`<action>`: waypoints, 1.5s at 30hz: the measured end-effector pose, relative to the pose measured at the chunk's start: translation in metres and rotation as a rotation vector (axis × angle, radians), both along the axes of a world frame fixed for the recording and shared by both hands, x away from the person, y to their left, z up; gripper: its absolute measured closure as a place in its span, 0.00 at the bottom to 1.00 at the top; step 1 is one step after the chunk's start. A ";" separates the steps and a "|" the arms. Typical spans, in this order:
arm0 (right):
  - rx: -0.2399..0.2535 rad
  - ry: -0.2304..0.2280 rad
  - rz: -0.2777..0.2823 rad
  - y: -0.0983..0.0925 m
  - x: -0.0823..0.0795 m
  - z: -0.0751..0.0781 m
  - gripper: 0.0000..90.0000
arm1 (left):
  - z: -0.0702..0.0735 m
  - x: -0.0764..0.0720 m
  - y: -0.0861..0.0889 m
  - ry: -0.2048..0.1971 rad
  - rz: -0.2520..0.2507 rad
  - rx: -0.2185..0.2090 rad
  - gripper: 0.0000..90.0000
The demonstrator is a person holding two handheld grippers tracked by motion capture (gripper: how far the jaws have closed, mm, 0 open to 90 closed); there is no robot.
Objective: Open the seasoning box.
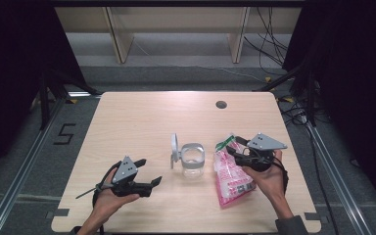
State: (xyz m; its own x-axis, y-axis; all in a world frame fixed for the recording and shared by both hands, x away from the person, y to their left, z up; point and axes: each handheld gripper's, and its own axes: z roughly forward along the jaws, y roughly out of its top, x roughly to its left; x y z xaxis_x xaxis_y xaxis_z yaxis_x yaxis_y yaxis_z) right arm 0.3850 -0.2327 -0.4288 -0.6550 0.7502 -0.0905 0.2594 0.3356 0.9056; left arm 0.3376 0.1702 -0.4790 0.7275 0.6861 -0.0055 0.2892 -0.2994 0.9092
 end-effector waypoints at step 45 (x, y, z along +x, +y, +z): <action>-0.028 0.291 -0.014 -0.022 0.048 -0.051 0.44 | -0.005 -0.004 -0.003 0.018 -0.008 -0.013 0.17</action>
State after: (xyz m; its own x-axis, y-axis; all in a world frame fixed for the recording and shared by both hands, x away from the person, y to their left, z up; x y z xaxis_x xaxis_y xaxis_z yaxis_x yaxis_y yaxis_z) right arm 0.4331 -0.2547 -0.4794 -0.6460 0.7592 0.0791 0.5119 0.3541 0.7827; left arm 0.3340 0.1675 -0.4845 0.7327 0.6800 -0.0277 0.3036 -0.2903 0.9075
